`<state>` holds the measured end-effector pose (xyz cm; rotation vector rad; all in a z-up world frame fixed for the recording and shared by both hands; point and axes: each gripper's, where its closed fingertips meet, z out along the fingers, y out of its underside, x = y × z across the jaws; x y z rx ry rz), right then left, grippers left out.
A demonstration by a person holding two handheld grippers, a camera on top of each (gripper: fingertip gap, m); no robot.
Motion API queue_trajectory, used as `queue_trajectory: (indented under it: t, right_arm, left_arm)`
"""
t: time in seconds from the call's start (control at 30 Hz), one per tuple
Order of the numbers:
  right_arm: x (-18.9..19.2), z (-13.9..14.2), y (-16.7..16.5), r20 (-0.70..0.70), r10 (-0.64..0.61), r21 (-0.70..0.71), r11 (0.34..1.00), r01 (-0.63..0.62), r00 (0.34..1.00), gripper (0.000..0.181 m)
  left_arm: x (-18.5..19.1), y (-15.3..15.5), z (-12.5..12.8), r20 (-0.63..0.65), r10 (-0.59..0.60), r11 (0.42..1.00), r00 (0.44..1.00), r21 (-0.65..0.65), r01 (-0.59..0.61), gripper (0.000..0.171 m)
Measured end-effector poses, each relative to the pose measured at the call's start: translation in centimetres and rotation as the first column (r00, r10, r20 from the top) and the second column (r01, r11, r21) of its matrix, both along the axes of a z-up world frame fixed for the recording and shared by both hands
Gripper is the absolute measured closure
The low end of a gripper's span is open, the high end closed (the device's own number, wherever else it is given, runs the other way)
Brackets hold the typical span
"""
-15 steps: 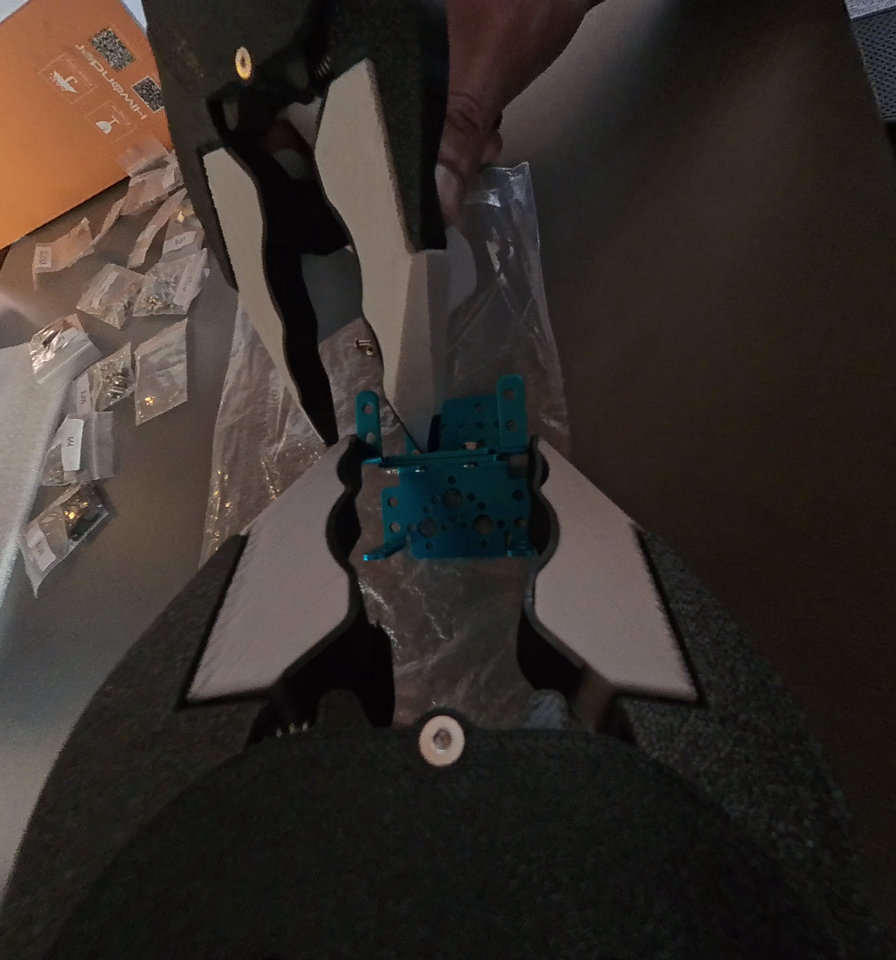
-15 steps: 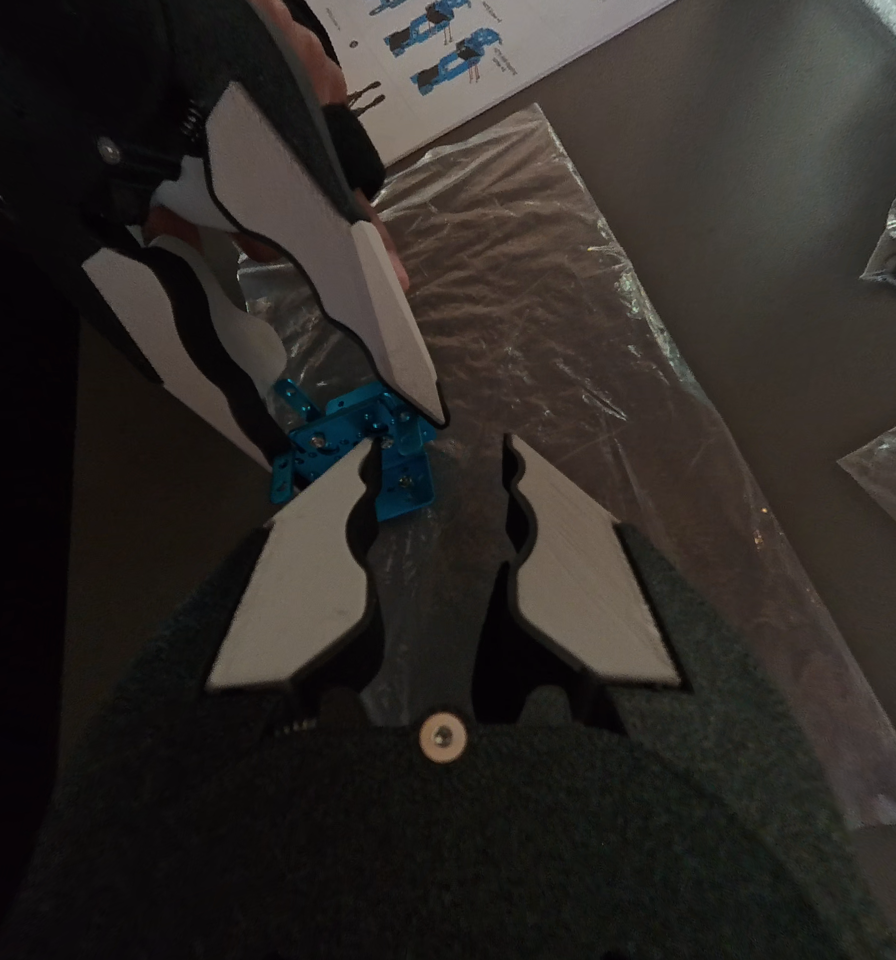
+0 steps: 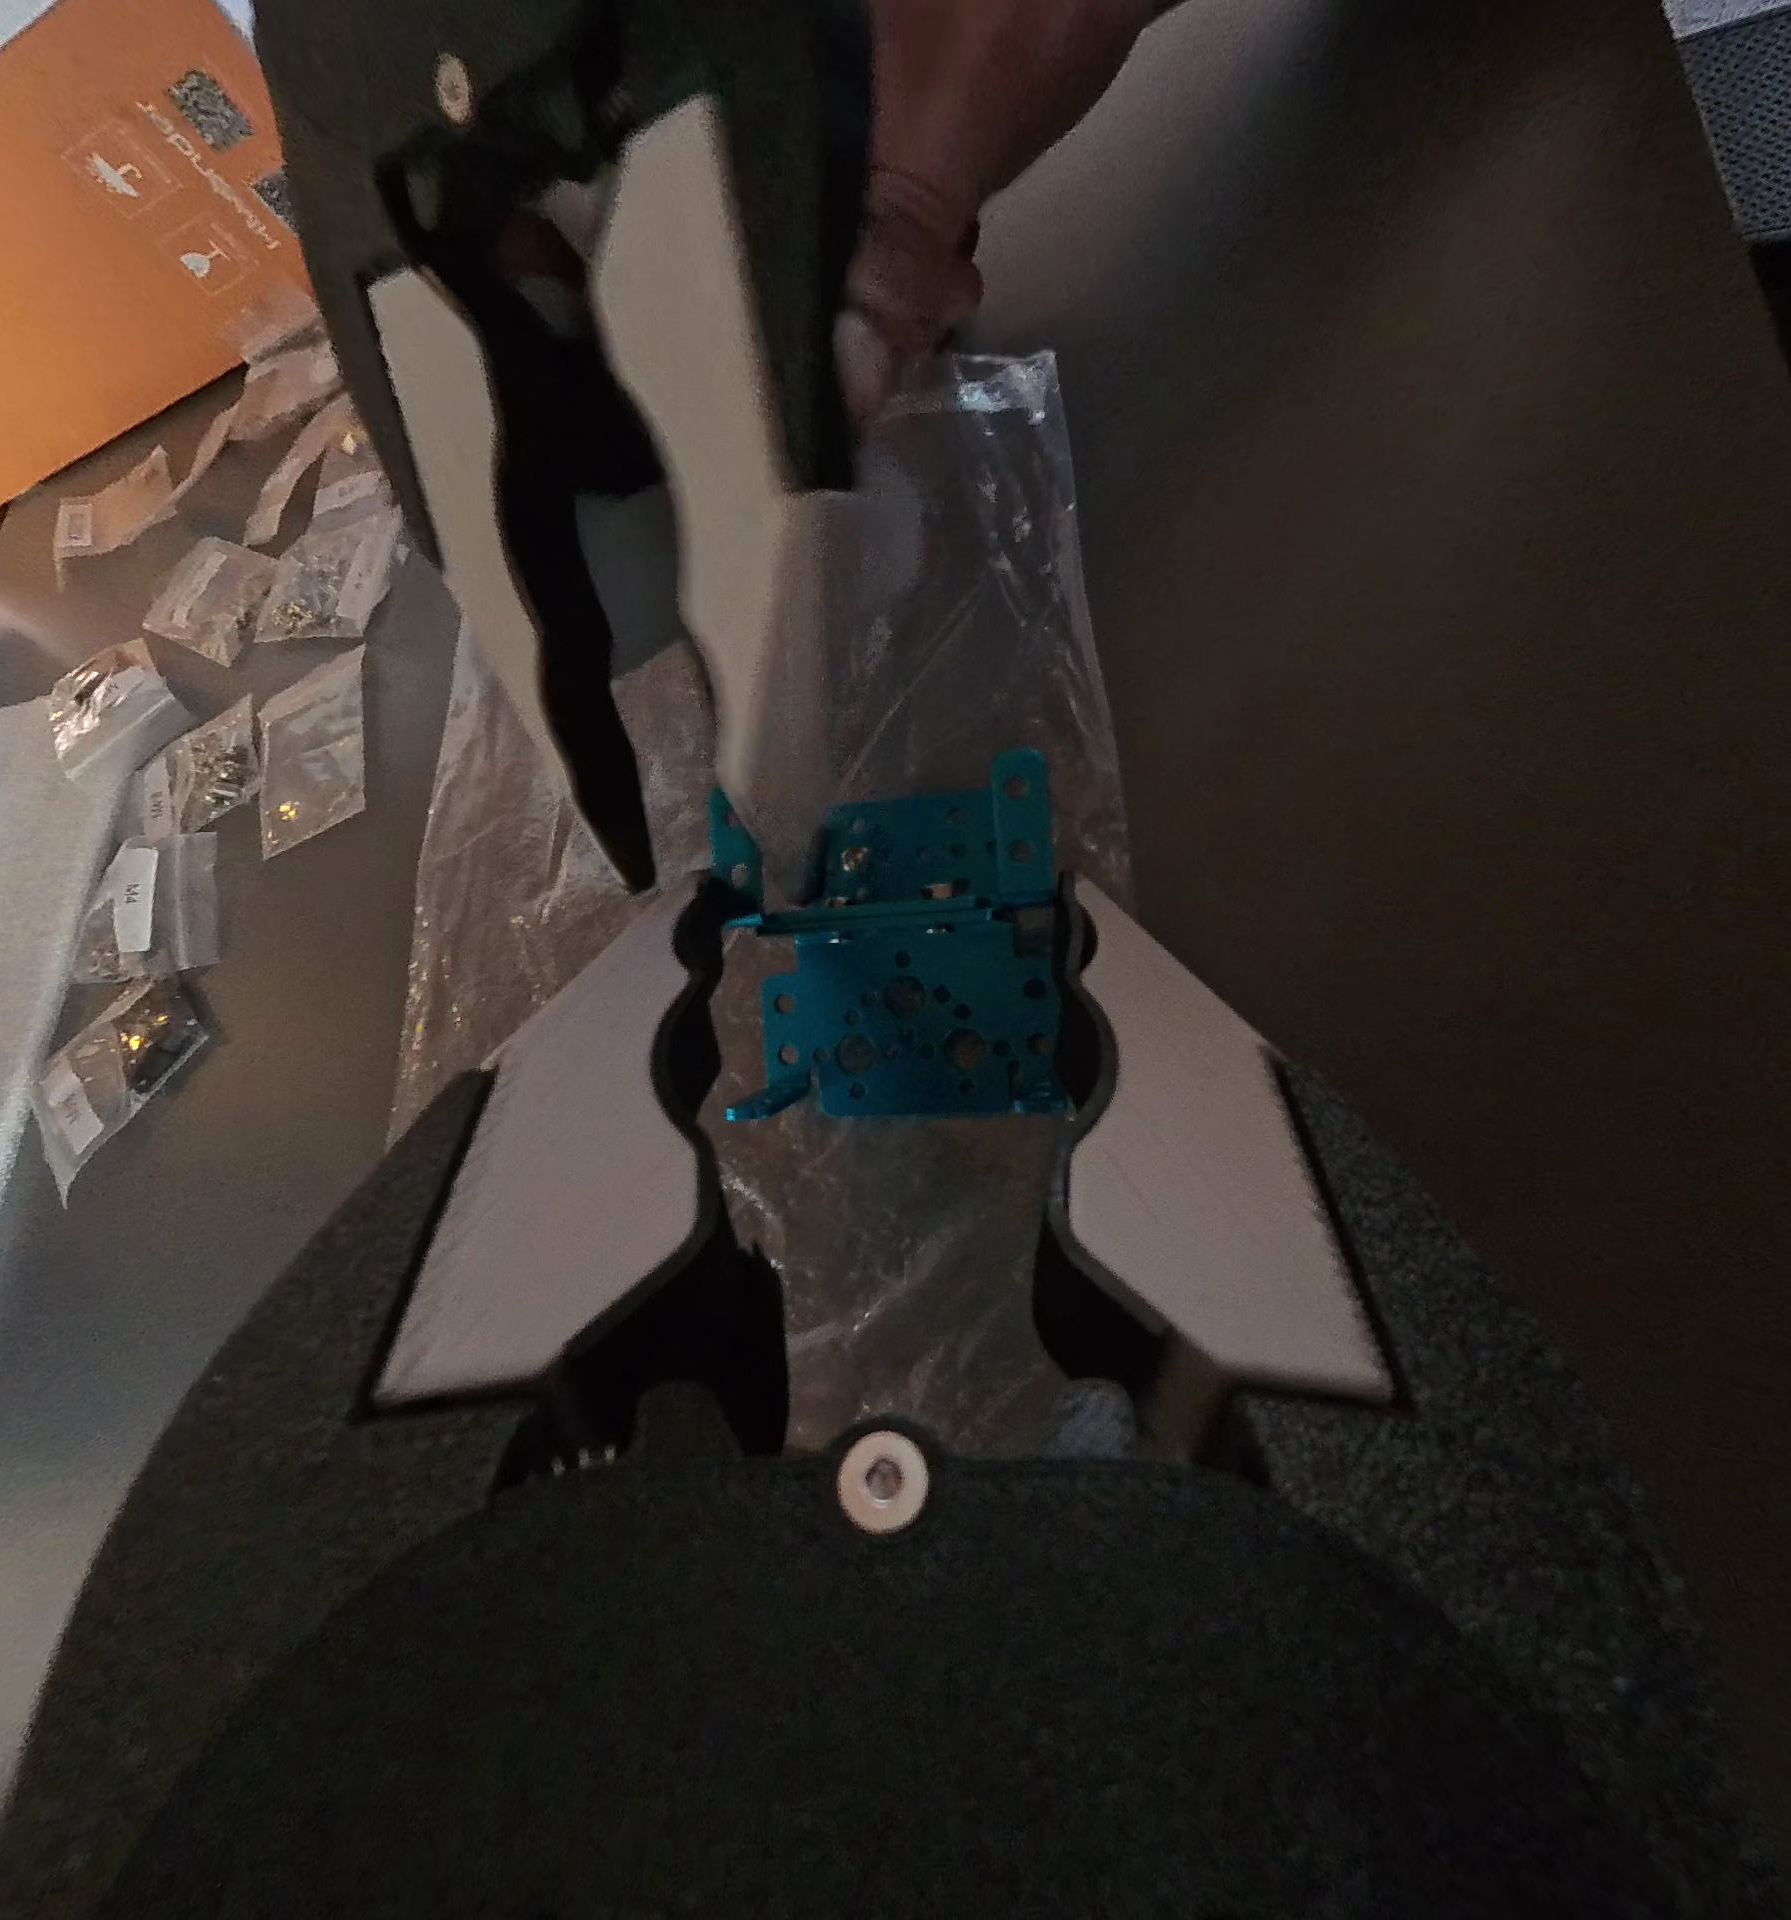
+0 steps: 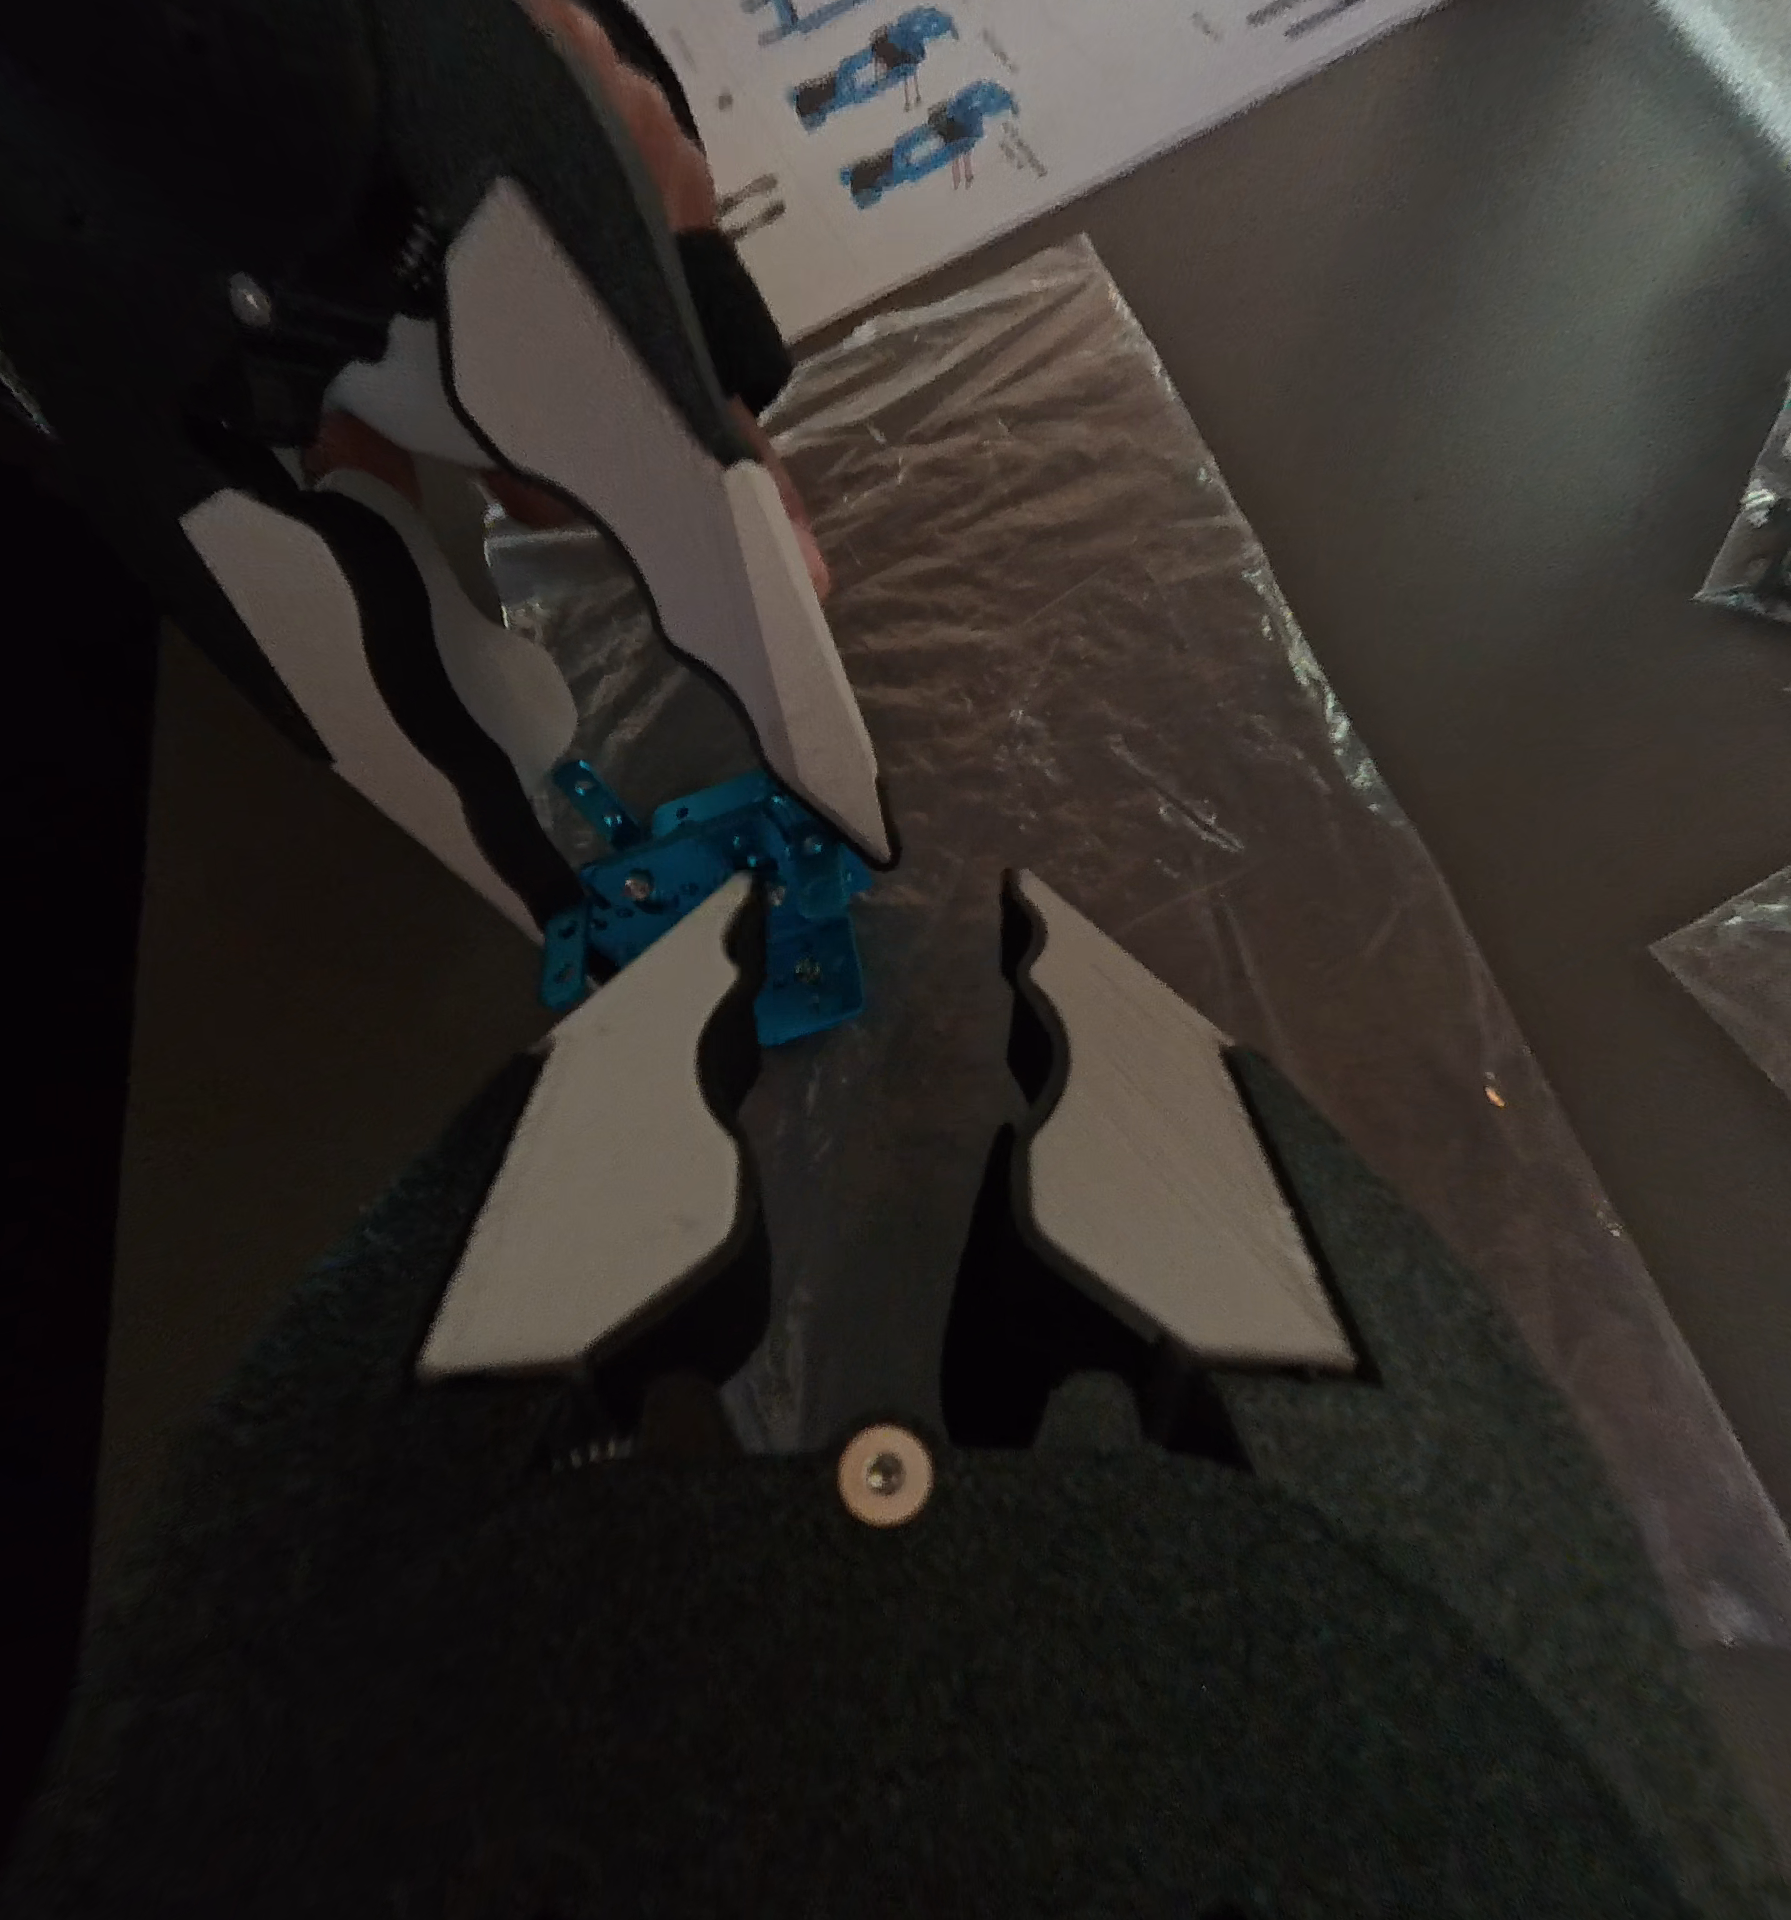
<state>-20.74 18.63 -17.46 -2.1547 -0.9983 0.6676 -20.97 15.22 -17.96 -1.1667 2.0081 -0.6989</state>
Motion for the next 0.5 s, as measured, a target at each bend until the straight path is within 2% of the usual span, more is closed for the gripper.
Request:
queue_trajectory:
  t: [0.03,0.07,0.1,0.13,0.17,0.5]
  right_arm:
    - [0.1,0.6,0.3,-0.027,-0.016,0.018,1.0,0.016,1.0,0.145]
    - [0.1,0.8,0.3,-0.036,-0.018,0.014,1.0,0.018,0.999,0.143]
    - [0.0,0.5,0.0,-0.03,0.002,0.001,1.0,-0.002,1.0,0.139]
    - [0.4,-0.3,-0.1,0.024,0.003,-0.005,1.0,-0.003,1.0,0.127]
    - [0.6,-0.8,-0.1,0.073,0.006,0.01,1.0,-0.007,0.997,0.123]
    - [0.2,0.5,0.6,-0.021,-0.031,0.027,0.999,0.032,0.999,0.136]
  left_arm:
    - [0.0,0.0,0.0,0.002,0.0,1.0,1.0,0.002,0.0,0.106]
    - [0.0,-0.1,0.0,0.003,-0.003,1.0,1.0,0.007,0.003,0.106]
    - [0.0,0.0,0.0,-0.003,-0.01,1.0,1.0,0.018,0.01,0.106]
    - [-0.2,0.1,0.0,-0.016,-0.011,1.0,1.0,0.023,0.011,0.106]
    - [-0.2,0.3,0.0,-0.02,-0.006,1.0,1.0,0.016,0.006,0.106]
    - [-0.1,-0.1,0.0,0.0,-0.006,1.0,1.0,0.01,0.006,0.106]
